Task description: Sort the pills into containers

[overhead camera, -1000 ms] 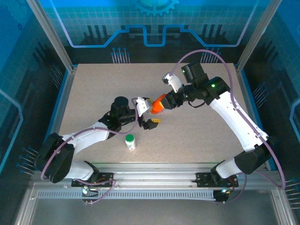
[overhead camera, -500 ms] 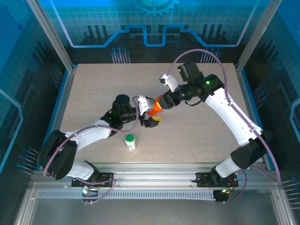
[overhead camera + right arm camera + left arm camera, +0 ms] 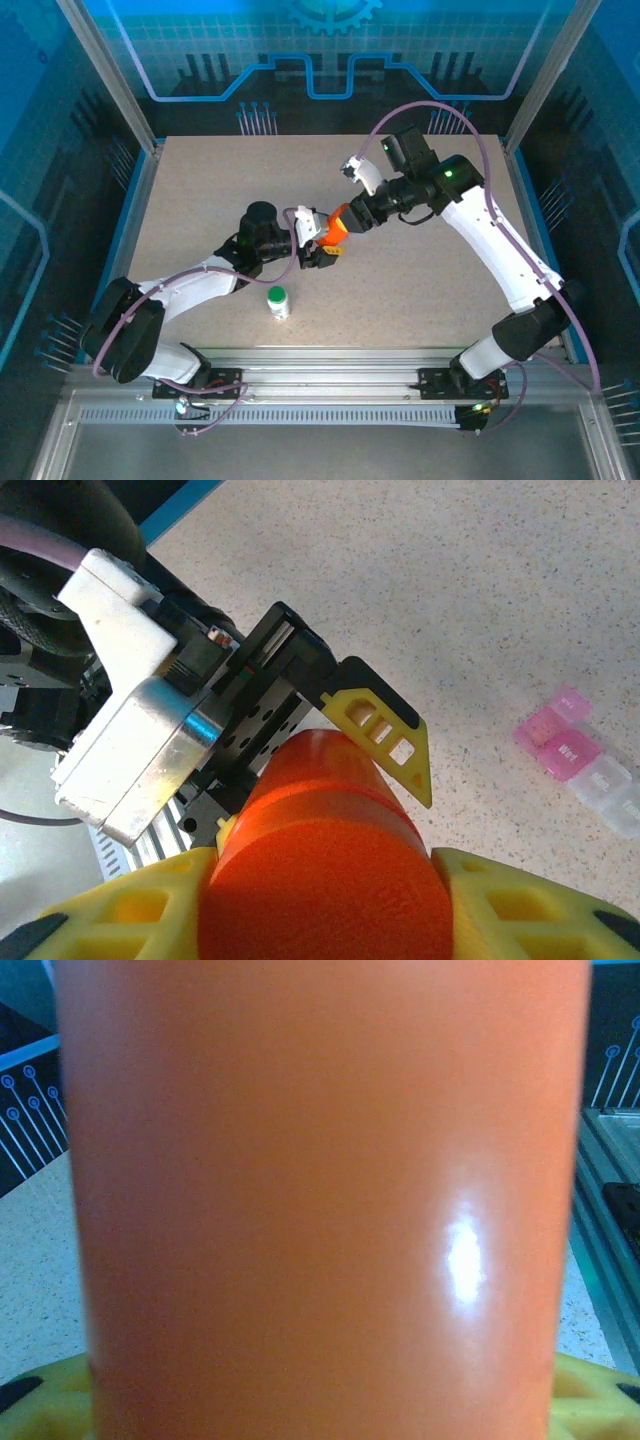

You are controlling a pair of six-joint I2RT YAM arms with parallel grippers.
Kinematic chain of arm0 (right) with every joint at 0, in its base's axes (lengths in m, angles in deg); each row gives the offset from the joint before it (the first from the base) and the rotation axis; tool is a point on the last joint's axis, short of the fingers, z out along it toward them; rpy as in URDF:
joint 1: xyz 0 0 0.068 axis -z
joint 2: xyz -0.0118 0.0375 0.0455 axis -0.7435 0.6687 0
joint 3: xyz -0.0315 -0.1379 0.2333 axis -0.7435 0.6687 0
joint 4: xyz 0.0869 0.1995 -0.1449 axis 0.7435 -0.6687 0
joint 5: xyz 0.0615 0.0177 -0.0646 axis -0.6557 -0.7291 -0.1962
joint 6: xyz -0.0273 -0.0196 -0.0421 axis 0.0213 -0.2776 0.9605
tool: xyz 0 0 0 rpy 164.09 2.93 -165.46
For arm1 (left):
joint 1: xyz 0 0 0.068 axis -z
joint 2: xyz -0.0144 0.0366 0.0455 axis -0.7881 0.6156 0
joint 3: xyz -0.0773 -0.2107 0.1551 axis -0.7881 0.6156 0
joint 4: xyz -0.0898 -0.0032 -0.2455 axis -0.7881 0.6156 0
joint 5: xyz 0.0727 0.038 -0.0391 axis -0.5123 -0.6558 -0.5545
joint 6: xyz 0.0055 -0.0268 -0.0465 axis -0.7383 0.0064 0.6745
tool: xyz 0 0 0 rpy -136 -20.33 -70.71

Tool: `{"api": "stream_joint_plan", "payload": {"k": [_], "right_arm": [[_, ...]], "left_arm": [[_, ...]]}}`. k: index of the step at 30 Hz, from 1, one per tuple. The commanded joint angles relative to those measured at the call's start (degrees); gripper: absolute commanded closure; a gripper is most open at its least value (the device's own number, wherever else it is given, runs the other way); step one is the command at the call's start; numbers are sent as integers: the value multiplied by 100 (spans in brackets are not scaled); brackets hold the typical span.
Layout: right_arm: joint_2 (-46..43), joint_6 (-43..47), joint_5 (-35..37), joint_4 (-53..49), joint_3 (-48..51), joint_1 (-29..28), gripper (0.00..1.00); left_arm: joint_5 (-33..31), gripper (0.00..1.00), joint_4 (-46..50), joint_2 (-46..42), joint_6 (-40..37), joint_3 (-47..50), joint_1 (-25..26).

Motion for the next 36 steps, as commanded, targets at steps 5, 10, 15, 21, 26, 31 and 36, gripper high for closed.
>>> {"api": "stream_joint_plan", "payload": {"k": [5, 10, 15, 21, 26, 31, 36], "right_arm": [[106, 181, -84, -156, -323, 52, 57], [147, 557, -10, -154, -296, 50, 57], [-6, 1766, -189, 63, -41, 46, 57], [-432, 3945, -850, 214, 544, 47, 57], [-457, 5898, -1318, -509, 400, 147, 54], [116, 6679, -952, -1743, -634, 161, 35], [318, 6413, -570, -1841, -1158, 134, 1]], "left_arm": [[191, 47, -343, -108, -97, 163, -13], [243, 53, -454, -99, -42, 211, -6], [337, 61, -437, -58, -12, 244, -11], [703, 75, -245, -21, -9, 227, -18], [971, 83, 32, -46, -233, 191, -18], [1331, 85, 702, -90, -498, -19, -25], [1288, 85, 588, -37, -430, -7, -27]]}}
